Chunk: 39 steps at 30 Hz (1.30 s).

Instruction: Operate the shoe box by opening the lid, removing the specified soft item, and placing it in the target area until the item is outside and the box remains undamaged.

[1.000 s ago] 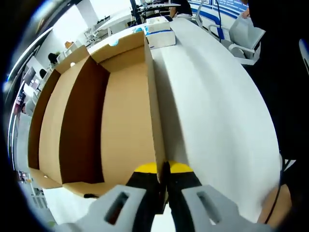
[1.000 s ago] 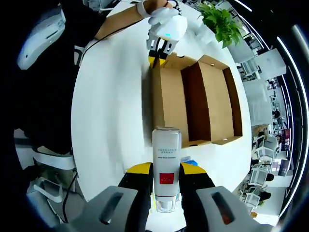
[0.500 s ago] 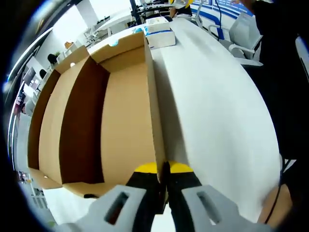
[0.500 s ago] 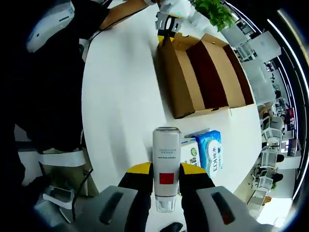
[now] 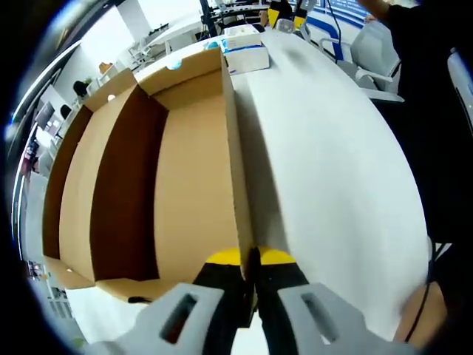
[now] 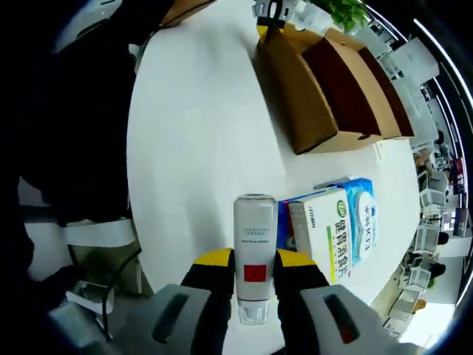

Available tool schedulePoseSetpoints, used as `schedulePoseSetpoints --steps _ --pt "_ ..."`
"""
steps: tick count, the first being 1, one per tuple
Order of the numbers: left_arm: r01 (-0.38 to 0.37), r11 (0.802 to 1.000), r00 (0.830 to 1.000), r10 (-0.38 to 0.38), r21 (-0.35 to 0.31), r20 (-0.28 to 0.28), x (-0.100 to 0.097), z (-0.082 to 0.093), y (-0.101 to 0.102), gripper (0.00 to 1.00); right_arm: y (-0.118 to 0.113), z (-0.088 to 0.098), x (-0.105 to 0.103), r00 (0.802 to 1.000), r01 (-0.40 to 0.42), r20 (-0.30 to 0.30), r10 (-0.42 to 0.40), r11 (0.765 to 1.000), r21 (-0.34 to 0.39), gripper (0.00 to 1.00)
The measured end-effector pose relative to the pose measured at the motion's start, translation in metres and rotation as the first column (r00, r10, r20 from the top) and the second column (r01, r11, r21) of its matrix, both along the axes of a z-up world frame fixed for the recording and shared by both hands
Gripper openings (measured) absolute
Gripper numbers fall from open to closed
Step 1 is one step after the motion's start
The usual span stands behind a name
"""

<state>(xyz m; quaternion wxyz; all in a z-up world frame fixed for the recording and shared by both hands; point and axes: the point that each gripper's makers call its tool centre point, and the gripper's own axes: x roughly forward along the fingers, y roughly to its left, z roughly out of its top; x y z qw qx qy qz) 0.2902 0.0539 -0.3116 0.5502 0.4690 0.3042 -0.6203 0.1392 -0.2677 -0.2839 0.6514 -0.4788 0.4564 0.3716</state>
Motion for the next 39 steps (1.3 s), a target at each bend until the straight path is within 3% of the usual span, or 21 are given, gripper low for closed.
schedulePoseSetpoints --steps 13,24,27,39 --pt "-0.002 1.0 1.0 0.002 0.002 0.002 -0.002 0.0 0.001 0.04 -0.001 -0.04 -0.003 0.99 -0.067 -0.129 0.06 0.996 -0.056 0.2" --pt "0.0 1.0 1.0 0.0 0.001 0.002 -0.002 0.0 0.001 0.04 -0.011 -0.056 -0.005 0.98 -0.083 -0.19 0.066 0.993 -0.082 0.2" --pt "-0.001 1.0 1.0 0.001 0.0 0.002 -0.002 0.0 0.001 0.04 -0.016 -0.058 -0.006 0.977 -0.097 -0.199 0.072 0.988 -0.117 0.2" --pt "-0.001 1.0 1.0 0.001 0.002 0.003 -0.003 -0.002 0.001 0.04 -0.018 -0.062 -0.002 0.977 -0.101 -0.198 0.076 0.988 -0.12 0.21"
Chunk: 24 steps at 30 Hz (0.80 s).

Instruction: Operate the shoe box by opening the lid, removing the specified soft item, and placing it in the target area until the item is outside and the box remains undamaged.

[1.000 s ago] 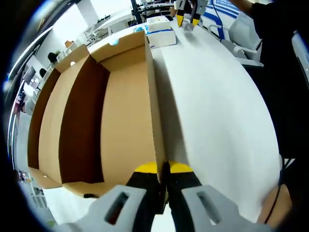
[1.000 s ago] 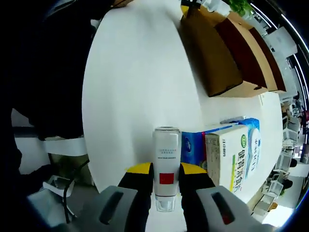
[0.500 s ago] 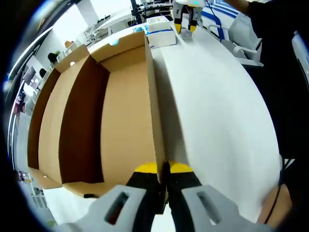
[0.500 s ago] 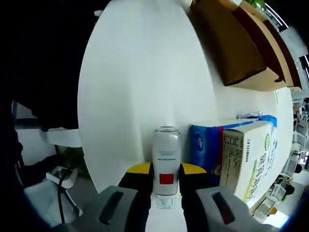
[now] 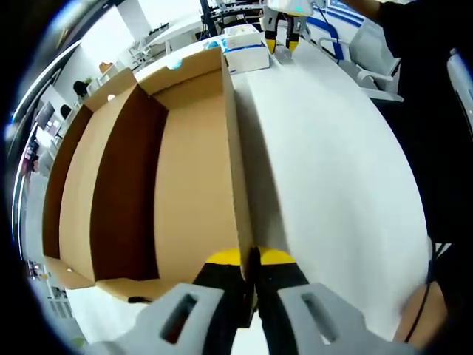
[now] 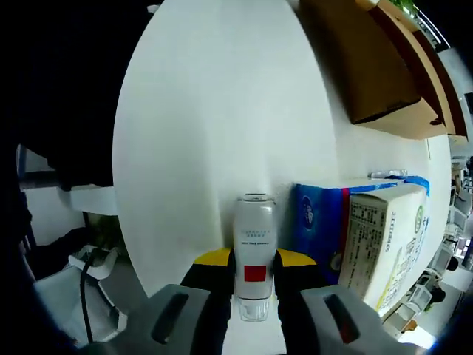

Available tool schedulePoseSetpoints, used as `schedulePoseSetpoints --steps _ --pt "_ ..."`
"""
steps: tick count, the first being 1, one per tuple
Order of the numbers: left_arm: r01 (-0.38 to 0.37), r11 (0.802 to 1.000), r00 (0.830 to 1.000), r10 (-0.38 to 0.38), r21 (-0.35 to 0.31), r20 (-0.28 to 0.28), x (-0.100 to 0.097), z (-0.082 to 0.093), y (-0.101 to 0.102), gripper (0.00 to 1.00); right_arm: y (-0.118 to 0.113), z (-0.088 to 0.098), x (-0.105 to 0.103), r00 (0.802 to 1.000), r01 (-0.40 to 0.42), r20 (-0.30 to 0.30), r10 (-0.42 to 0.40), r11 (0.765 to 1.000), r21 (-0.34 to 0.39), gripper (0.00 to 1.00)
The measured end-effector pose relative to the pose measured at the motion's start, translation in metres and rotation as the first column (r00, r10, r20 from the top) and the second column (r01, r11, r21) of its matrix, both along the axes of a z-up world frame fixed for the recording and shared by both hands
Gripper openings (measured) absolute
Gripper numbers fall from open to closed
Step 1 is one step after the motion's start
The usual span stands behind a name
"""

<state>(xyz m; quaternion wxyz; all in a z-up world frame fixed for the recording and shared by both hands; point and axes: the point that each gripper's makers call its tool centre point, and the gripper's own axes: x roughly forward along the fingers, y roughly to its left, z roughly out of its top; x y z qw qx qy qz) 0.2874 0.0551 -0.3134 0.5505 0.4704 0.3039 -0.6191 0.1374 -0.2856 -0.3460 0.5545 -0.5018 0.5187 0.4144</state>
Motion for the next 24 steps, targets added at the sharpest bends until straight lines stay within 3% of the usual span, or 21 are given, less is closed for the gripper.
schedulePoseSetpoints --steps 24 --pt "0.0 1.0 1.0 0.0 0.0 -0.001 0.0006 -0.0003 0.0006 0.04 0.0036 0.0035 -0.0022 1.0 0.03 0.005 -0.03 0.999 0.024 0.21"
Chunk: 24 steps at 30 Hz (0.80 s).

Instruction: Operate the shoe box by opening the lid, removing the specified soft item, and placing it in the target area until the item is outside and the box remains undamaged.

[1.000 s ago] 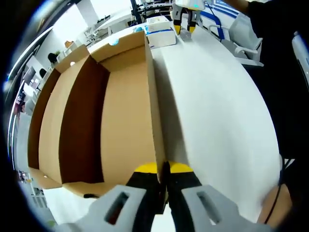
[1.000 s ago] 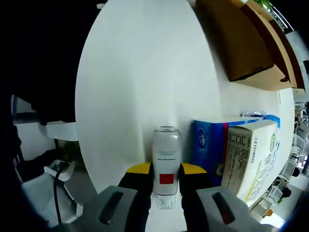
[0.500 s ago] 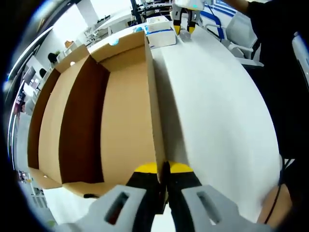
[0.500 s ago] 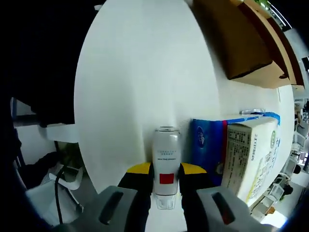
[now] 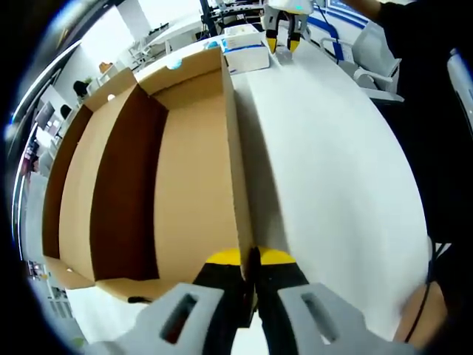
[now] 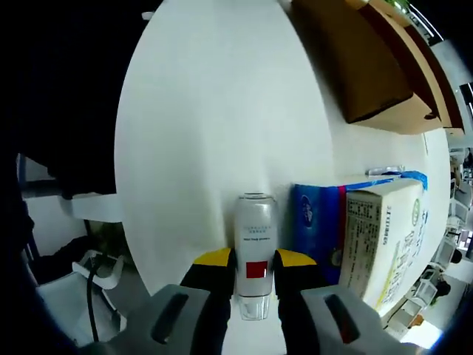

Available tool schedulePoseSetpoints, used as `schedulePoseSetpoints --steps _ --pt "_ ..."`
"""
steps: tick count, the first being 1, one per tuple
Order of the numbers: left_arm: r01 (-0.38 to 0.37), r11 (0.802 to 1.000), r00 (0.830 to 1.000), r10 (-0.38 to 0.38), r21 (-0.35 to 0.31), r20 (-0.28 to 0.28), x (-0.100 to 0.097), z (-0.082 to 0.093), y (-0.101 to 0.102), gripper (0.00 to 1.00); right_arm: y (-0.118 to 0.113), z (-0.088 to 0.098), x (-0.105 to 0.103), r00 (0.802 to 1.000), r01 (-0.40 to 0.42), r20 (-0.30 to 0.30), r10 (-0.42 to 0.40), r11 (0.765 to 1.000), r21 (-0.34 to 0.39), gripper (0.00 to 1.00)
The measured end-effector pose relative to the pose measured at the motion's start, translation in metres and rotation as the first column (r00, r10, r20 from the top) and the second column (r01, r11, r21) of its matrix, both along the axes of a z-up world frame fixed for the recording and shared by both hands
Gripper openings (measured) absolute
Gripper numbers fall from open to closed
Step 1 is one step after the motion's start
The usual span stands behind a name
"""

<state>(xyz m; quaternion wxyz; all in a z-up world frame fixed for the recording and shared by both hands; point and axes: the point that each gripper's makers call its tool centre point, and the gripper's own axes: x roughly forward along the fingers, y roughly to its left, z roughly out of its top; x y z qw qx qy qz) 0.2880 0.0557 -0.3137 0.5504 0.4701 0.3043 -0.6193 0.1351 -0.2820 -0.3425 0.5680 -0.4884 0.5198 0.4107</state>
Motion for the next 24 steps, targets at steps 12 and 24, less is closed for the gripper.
schedulePoseSetpoints --steps 12,24 --pt "-0.001 1.0 1.0 0.001 0.0 0.0 0.0 0.0002 -0.0005 0.04 0.0019 0.002 -0.0016 0.999 -0.037 -0.011 0.036 0.999 -0.015 0.2" --pt "-0.002 1.0 1.0 0.002 -0.001 -0.001 0.0008 0.0007 -0.001 0.04 0.0022 0.002 0.0027 0.994 -0.102 -0.026 0.102 0.994 -0.027 0.2"
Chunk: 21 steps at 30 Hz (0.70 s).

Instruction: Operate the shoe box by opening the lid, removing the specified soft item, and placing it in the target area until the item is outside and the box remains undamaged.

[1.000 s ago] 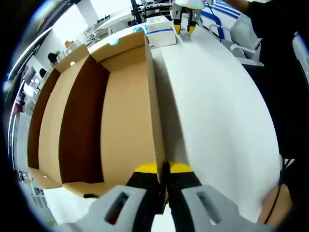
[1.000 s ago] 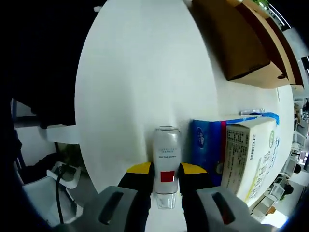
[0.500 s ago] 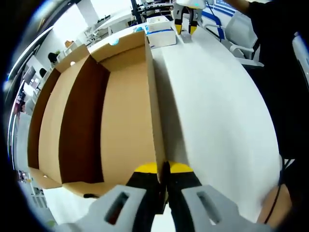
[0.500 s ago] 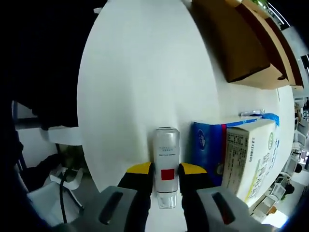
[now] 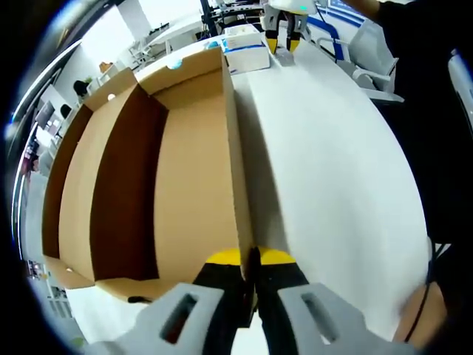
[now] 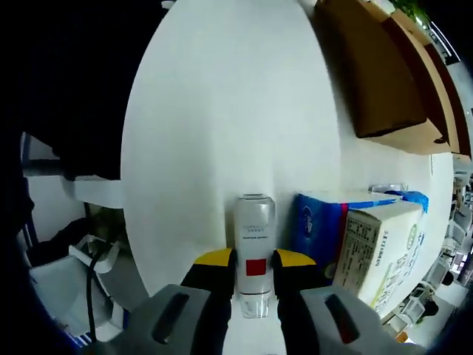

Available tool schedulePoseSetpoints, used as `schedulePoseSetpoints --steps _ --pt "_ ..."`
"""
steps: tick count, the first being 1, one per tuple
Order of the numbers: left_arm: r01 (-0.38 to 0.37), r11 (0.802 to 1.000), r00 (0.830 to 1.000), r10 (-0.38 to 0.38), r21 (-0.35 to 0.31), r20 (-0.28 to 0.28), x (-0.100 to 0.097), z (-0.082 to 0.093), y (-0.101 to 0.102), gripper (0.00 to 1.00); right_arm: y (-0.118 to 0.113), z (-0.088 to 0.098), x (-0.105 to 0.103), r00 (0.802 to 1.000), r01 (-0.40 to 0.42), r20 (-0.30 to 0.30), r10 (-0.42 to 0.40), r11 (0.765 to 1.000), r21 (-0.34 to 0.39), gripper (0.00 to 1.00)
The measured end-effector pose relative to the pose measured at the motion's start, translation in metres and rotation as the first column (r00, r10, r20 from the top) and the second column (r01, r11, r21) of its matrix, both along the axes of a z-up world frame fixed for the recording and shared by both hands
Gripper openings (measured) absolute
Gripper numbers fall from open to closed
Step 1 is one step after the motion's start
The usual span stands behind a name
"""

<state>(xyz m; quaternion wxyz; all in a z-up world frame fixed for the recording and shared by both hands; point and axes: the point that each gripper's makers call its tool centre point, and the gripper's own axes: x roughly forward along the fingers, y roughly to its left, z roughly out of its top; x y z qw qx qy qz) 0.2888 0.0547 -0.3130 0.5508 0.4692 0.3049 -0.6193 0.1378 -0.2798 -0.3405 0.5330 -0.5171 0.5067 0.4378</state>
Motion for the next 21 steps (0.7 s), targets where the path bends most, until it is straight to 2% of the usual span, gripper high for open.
schedulePoseSetpoints --steps 13,21 --pt "-0.001 1.0 1.0 0.001 0.003 0.001 -0.001 0.0 0.0 0.04 0.0 0.003 0.001 1.0 0.023 0.02 -0.023 1.0 0.016 0.22" --pt "0.0 1.0 1.0 0.0 0.004 0.002 -0.001 0.0 0.0 0.04 0.008 0.019 -0.001 0.998 0.035 0.053 -0.039 0.997 0.063 0.24"
